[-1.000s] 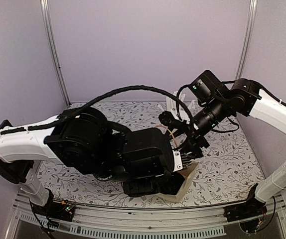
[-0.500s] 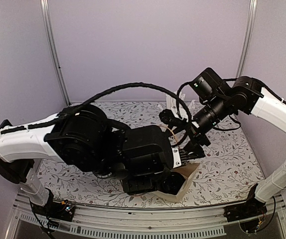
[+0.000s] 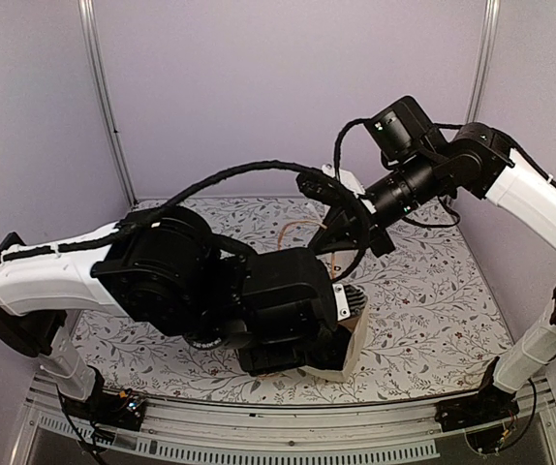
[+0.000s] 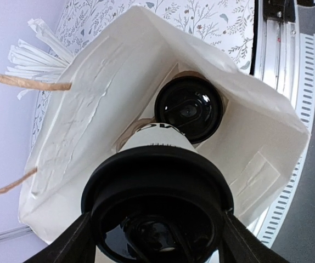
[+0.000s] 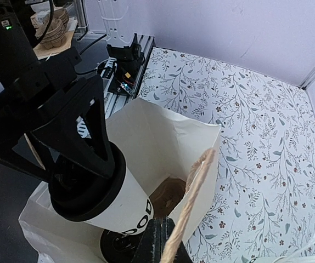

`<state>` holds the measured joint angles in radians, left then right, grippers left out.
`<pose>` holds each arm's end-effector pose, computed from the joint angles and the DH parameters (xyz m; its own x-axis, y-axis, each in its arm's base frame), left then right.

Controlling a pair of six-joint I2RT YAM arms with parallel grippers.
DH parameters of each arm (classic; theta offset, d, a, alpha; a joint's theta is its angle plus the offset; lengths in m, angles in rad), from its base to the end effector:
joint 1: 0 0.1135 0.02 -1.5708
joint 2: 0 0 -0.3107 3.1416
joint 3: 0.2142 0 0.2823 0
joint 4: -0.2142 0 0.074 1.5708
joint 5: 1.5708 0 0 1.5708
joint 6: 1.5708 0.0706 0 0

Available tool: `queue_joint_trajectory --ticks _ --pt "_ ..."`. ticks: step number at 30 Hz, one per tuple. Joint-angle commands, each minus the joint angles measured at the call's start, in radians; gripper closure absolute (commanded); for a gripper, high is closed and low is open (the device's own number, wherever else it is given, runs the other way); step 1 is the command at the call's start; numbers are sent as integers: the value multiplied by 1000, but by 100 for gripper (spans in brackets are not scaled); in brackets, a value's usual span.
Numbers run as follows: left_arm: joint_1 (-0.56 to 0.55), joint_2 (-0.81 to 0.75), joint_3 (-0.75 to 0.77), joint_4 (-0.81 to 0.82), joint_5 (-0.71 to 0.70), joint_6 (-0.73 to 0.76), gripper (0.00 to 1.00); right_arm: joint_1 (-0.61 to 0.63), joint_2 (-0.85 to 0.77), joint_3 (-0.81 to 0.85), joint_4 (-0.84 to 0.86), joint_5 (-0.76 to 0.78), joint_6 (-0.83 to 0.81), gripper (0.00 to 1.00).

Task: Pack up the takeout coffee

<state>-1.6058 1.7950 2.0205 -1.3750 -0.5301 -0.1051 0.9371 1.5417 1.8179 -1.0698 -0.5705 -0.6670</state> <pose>0.0217 -0.4007 0.4135 -0.0594 0.8885 -0.4551 0.8680 0.2711 0.4160 0.1786 0.3075 0.4619 0.2266 -0.5708 -0.7892 -0.9702 -0.2036 -0.1314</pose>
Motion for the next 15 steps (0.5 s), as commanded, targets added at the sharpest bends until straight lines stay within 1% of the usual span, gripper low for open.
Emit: queue_joint_trajectory --ticks 1,4,8,11,15 --pt "4 -45 -1 -8 -32 -32 58 5 51 63 -23 -63 -32 98" --pt "-8 -62 2 -4 -45 -35 58 9 56 95 -61 -129 -72 98" --pt "-16 -65 -14 -11 -48 -38 58 17 65 97 -87 -162 -102 98" --pt "-24 -59 -35 -12 -47 -43 58 41 70 81 -98 -157 -110 98" --pt "-43 -66 -23 -13 -57 -68 58 89 65 44 -98 -104 -120 98"
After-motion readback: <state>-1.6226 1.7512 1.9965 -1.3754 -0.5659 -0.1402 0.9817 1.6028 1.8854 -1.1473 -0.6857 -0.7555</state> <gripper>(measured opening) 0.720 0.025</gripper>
